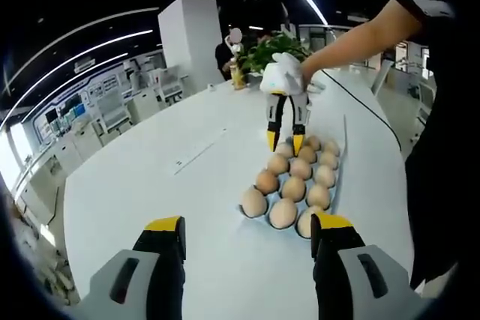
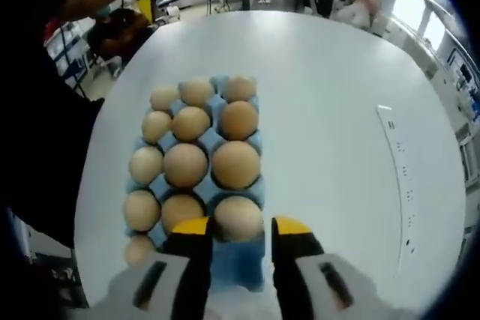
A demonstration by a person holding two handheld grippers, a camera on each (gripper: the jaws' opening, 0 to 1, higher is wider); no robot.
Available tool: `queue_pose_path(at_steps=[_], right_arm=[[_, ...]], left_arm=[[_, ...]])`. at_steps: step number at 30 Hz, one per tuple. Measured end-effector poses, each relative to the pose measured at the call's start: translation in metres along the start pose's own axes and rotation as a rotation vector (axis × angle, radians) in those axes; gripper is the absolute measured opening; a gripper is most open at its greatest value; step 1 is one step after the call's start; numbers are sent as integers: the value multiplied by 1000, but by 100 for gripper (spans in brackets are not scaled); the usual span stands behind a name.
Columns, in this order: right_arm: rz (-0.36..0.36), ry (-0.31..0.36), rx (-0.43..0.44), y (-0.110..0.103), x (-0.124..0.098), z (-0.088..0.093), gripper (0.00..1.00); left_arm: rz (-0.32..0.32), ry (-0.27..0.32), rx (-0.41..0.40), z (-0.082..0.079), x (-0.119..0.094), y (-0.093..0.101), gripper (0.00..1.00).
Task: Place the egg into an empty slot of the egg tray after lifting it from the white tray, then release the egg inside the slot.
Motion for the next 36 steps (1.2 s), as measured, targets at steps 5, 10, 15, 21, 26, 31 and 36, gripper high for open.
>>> queue_pose_path(at_steps=[5,10,15,21,26,31,36], right_arm=[[59,-22,17,12,-17,16,30],[95,-30,24,19,-28,25,30],[158,-91,21,32,-45,44,30],[209,-184,2,45,-53,61,29],[214,-236,-17,53,-48,66,29],[109,-306,8,57,-39,71,29],[171,-311,-78,44,-50,60,29]], left_arm=[[0,-1,-1,0,0,0,68],[1,-1,0,0,1,1,68],[6,-2,-2,1,2,2,67],[0,4,6,-3,3,1,67],[2,-3,6,-2,2,0,67],[-3,-13,13,-5,0,-2,67],[-15,-9,8,-5,0,-3,67]])
Point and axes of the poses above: the point that each gripper's makers call its tool centre point, and the gripper's own axes: x roughly forward along the fingers, y roughly to its right, z roughly out of its underside, the point moved 6 cm from there along -x, roughly backward along the fingers, and after that the axes turned 12 degrees about y, right-handed, at the moved point
